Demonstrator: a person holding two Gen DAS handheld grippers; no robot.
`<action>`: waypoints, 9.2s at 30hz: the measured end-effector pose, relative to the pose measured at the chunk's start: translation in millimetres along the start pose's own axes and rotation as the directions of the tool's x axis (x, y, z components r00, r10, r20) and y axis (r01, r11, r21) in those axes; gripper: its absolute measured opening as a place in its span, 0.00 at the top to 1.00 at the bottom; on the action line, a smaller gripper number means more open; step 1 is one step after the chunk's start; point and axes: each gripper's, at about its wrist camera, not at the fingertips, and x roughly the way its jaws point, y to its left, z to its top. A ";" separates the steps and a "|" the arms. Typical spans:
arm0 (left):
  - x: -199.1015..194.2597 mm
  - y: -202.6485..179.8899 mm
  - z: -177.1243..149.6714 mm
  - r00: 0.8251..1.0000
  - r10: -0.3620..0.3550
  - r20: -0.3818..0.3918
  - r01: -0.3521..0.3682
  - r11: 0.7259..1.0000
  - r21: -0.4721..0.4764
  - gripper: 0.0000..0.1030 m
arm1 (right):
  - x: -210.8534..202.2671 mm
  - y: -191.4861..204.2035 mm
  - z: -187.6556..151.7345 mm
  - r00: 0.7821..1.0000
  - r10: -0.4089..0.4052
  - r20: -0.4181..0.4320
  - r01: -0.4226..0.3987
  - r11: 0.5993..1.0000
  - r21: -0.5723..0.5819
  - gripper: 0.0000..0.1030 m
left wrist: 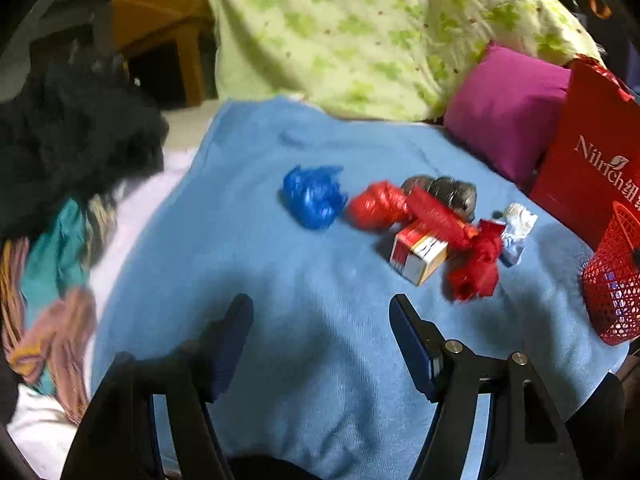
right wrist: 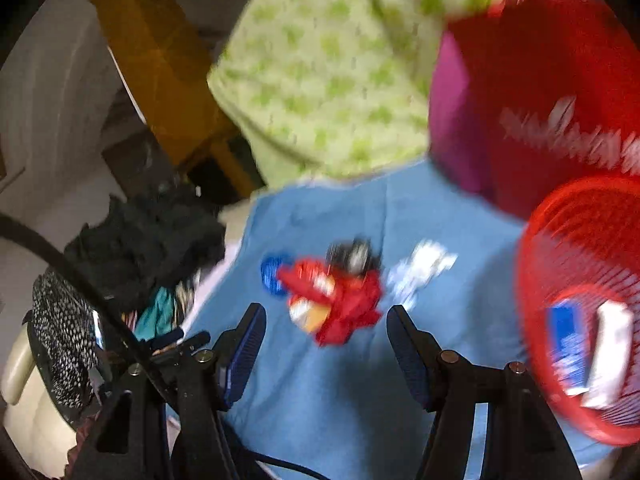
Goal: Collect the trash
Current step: 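Grasp the red ribbon with the right tool while the left tool grasps the red-and-white medicine box, then carry the ribbon and box over the red mesh basket and open both tools, then grasp the white tissue with the right tool while the left tool grasps the red plastic bag, then lift the white tissue and red plastic bag toward the red mesh basket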
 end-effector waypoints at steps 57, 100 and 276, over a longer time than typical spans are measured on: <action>-38.9 -85.5 36.2 0.991 -0.023 0.132 -0.004 0.981 0.195 0.40 | -32.7 21.7 -38.5 0.989 -0.148 0.015 0.149 0.986 -0.078 0.73; -154.2 -131.9 17.9 0.952 0.115 0.284 -0.176 0.964 0.199 0.40 | -116.9 46.2 -28.2 0.956 -0.142 0.259 0.158 0.986 -0.045 0.73; -123.3 -104.7 16.3 0.988 -0.081 0.134 0.051 0.976 0.212 0.56 | -90.2 23.5 -25.7 0.977 0.001 0.213 0.015 0.997 -0.074 0.71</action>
